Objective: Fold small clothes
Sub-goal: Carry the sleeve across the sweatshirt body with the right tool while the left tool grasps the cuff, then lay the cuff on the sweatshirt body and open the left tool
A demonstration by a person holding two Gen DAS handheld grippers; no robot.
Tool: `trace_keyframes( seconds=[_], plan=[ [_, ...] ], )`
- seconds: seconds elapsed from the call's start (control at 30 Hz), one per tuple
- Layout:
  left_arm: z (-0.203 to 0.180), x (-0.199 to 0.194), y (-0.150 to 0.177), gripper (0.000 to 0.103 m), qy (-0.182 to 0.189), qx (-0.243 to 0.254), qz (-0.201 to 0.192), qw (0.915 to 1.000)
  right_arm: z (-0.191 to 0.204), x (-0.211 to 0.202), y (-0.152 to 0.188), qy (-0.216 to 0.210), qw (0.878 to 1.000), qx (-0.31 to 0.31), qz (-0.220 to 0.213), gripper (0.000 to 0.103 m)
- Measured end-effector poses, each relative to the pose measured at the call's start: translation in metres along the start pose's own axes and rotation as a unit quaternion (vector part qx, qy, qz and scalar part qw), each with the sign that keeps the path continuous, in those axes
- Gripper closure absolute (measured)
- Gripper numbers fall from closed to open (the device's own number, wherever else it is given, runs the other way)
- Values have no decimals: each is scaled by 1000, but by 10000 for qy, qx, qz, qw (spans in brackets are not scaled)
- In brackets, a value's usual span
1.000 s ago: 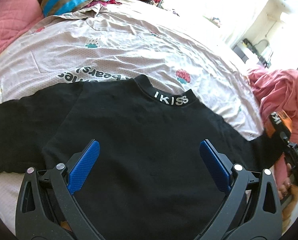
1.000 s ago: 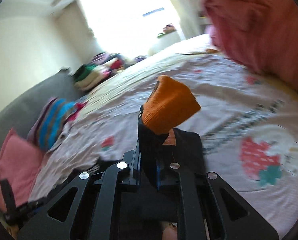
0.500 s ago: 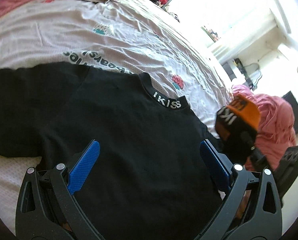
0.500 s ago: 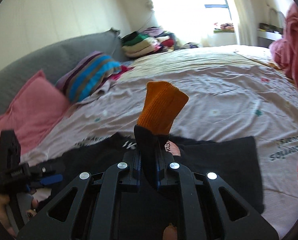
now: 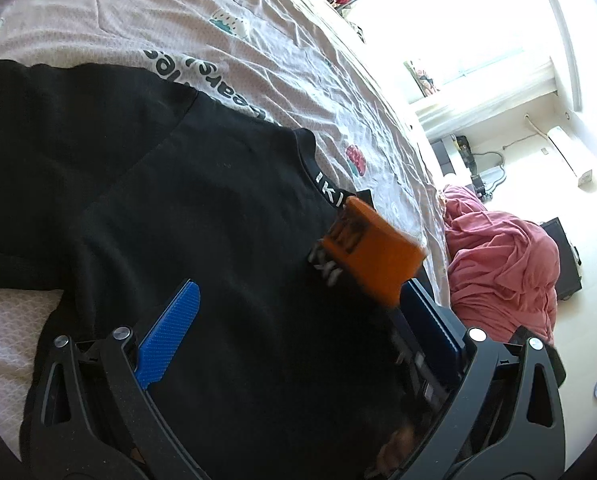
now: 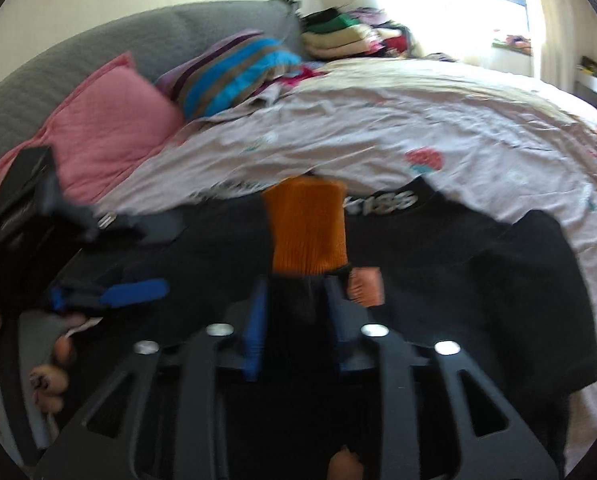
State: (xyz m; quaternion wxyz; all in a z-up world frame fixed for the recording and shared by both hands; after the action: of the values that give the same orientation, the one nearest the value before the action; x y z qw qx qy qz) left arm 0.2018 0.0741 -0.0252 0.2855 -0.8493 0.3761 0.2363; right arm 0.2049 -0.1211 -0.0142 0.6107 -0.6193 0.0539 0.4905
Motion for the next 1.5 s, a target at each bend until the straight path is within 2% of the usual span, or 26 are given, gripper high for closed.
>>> trace_keyframes(
  seconds=[0.1,0.17,0.23,0.33,0.4,0.47,0.63,0.67,0.7,0.77,0.8,0.9,1.0,1.1,1.23,1.33,1.5],
  plan=[
    [2,3,0,9,45,-38,23,10000,14,-2,11,-192,9993,-270,197,61],
    [3,5,2,9,141,-72,59,9999,19,-7,16,-308,9987,-315,270,54],
    [3,4,4,10,143,-37,58,9999,20,-15,20,-420,9983,-270,303,52],
    [2,7,7,18,144,8,80,9999,10,-31,23,-439,9987,-47,252,48],
    [0,11,10,33,226,4,155,9996,-2,-42,23,-376,9990,189,172,47],
    [-6,17,15,34,180,108,229,9995,-16,-53,22,-331,9984,447,69,47],
    [-18,34,21,47,94,307,431,9986,-48,-75,22,-153,9954,925,-170,47],
    [-20,38,22,56,31,380,458,9982,-52,-78,22,-114,9949,985,-199,47],
    [-22,42,23,69,-52,472,497,9976,-57,-81,24,-104,9940,1069,-222,47],
    [-26,50,24,81,-261,690,563,9957,-64,-85,26,-102,9927,1182,-230,47],
    [-29,50,24,84,-346,807,541,9947,-69,-87,28,-84,9920,1241,-231,47],
    [-37,45,19,103,-423,1031,447,9928,-76,-91,31,-16,9911,1316,-217,47],
    [-51,34,12,103,-308,1188,392,9917,-82,-94,35,37,9901,1385,-215,47],
    [-73,12,3,103,-424,1568,43,9867,-88,-95,37,58,9891,1456,-203,47],
    [-86,-13,-9,103,-483,1737,-339,9830,-89,-97,36,74,9888,1470,-232,47],
    [-81,-27,-13,103,-536,1724,-474,9824,-88,-95,36,130,9895,1420,-229,47],
    [-57,-24,-11,103,-656,1489,-368,9860,-87,-86,35,313,9903,1347,-136,47]
  ],
)
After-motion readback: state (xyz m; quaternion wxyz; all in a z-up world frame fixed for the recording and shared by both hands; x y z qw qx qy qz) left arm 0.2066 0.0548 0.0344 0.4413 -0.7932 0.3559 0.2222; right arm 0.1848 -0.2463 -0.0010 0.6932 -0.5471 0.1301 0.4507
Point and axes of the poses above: each gripper's, at about its wrist camera, not at the fingertips, and x roughly the way its jaws point, z to its left, y to its underside, the point moved 2 cm from there along x, roughly the way its jaws point, and after that the axes turned 2 degrees about z, right-handed, at the moved point
